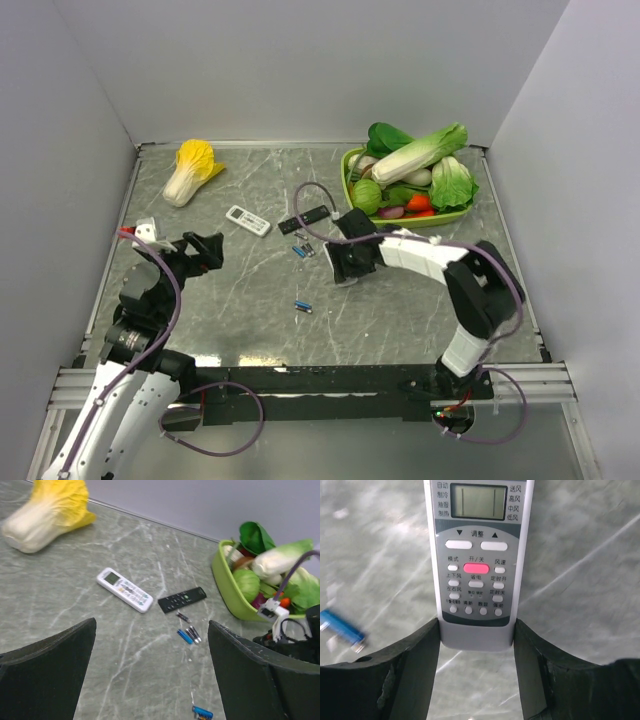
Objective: Load the batteries into the remote control
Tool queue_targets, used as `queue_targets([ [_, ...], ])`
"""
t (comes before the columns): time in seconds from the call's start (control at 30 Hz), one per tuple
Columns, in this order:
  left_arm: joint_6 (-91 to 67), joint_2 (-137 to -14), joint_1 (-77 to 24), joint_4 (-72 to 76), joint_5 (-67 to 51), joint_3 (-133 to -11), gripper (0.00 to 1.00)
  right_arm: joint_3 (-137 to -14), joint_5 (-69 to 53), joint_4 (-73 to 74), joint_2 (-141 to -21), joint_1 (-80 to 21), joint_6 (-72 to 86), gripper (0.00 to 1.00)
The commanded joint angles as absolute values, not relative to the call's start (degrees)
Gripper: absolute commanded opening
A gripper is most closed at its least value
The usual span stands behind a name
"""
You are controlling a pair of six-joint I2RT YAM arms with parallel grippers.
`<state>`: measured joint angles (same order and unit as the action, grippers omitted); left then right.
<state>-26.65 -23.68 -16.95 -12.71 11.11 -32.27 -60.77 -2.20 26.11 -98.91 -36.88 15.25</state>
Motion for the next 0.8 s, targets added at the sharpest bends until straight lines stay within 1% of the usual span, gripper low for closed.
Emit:
queue_targets([
  [0.0,-28.6,-23.7,-17.6,-6.5,0.8,-30.9,0.97,-55.8,-8.0,17.0,-85.0,-37.4,19.1,0.10],
  [0.07,-29.6,-24.2,-17.6,-3.0,-2.5,-29.7,0.97,-52.0,-11.4,11.4,-79.0,-37.4,19.9,0.08],
  [0.1,-30.5,-24.8,-17.6,-1.7,-6.8,-29.4,0.97,-50.6,-12.6,9.8,-77.0,-37.4,20.3,0.06],
  [0.2,-32.2,-27.0,-17.6,4.6,-13.0,-28.2,0.97,-45.8,-18.6,1.9,-70.1,-37.4,21.4,0.05],
  [0.27,-33.5,-29.3,-17.6,8.2,-19.7,-27.7,0.97,-42.9,-22.7,-4.2,-65.6,-37.4,22.7,0.05],
  [0.33,-35.4,-30.8,-17.6,14.9,-26.5,-26.7,0.97,-40.6,-25.5,-8.3,-62.1,-37.4,24.2,0.05],
  [0.4,-39.0,-33.0,-17.7,22.3,-29.2,-26.0,0.97,-39.5,-29.4,-14.0,-60.0,-37.4,25.6,0.06],
  [0.47,-41.1,-35.0,-17.8,27.2,-32.8,-25.3,0.97,-39.1,-31.9,-18.6,-59.2,-37.4,26.8,0.06],
  [0.53,-43.1,-36.4,-18.2,32.5,-35.7,-25.6,0.97,-39.5,-37.0,-21.1,-59.3,-37.4,28.4,0.04],
  [0.67,-44.1,-40.6,-19.7,36.8,-39.5,-28.0,0.97,-40.0,-42.8,-26.0,-60.5,-37.4,32.8,0.01],
  [0.77,-45.2,-43.1,-21.4,39.5,-39.6,-29.7,0.97,-40.3,-47.0,-30.0,-61.7,-37.5,34.5,0.00],
])
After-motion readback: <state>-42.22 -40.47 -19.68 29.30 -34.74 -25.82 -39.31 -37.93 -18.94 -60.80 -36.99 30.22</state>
